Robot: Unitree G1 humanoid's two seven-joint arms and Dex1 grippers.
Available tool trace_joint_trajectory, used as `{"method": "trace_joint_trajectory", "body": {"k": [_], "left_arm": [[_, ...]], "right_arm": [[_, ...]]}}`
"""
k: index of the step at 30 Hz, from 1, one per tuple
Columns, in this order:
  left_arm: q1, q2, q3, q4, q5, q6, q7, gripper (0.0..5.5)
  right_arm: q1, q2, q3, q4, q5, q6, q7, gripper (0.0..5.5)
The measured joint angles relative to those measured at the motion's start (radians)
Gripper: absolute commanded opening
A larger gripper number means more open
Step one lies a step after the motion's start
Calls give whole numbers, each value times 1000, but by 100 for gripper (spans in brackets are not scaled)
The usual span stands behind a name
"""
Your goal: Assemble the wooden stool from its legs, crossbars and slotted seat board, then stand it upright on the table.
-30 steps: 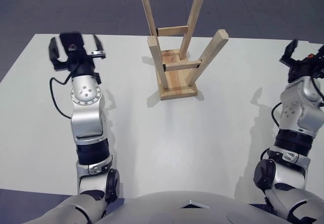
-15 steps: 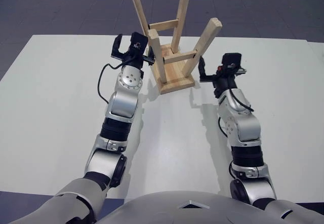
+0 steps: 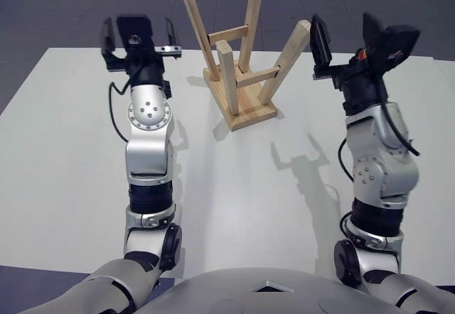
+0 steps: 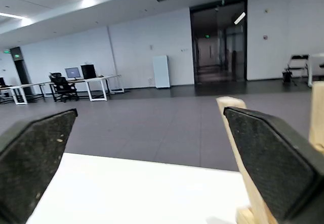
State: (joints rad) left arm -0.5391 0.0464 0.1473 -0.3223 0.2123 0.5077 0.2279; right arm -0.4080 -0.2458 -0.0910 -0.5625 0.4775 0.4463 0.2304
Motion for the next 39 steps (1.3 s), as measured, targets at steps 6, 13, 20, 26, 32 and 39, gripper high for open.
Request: {"method": "trace_joint_trajectory", "body": {"k": [6,13,20,26,32,39], "left_arm": [[-4,53,74,1,1,-12,28,540],[17,41,17,38,22,-34,50,540],[29,24,-13,79,23,-68,65,540],[30,18,-33,95,24,-75,65,540],[30,21,-40,107,26,-82,63,540],[46,76,-30,50,-148,-82,-191,540]], "right_arm": [[-62,62,315,192,-153,27,37,539],[-74,175,393,533,-347,-79,-68,418],[-85,239,371,603,-369,-115,-61,300],[-90,247,344,623,-375,-131,-40,199],[-88,217,299,616,-343,-131,52,123],[-47,-3,248,530,-212,-127,405,105]]}}
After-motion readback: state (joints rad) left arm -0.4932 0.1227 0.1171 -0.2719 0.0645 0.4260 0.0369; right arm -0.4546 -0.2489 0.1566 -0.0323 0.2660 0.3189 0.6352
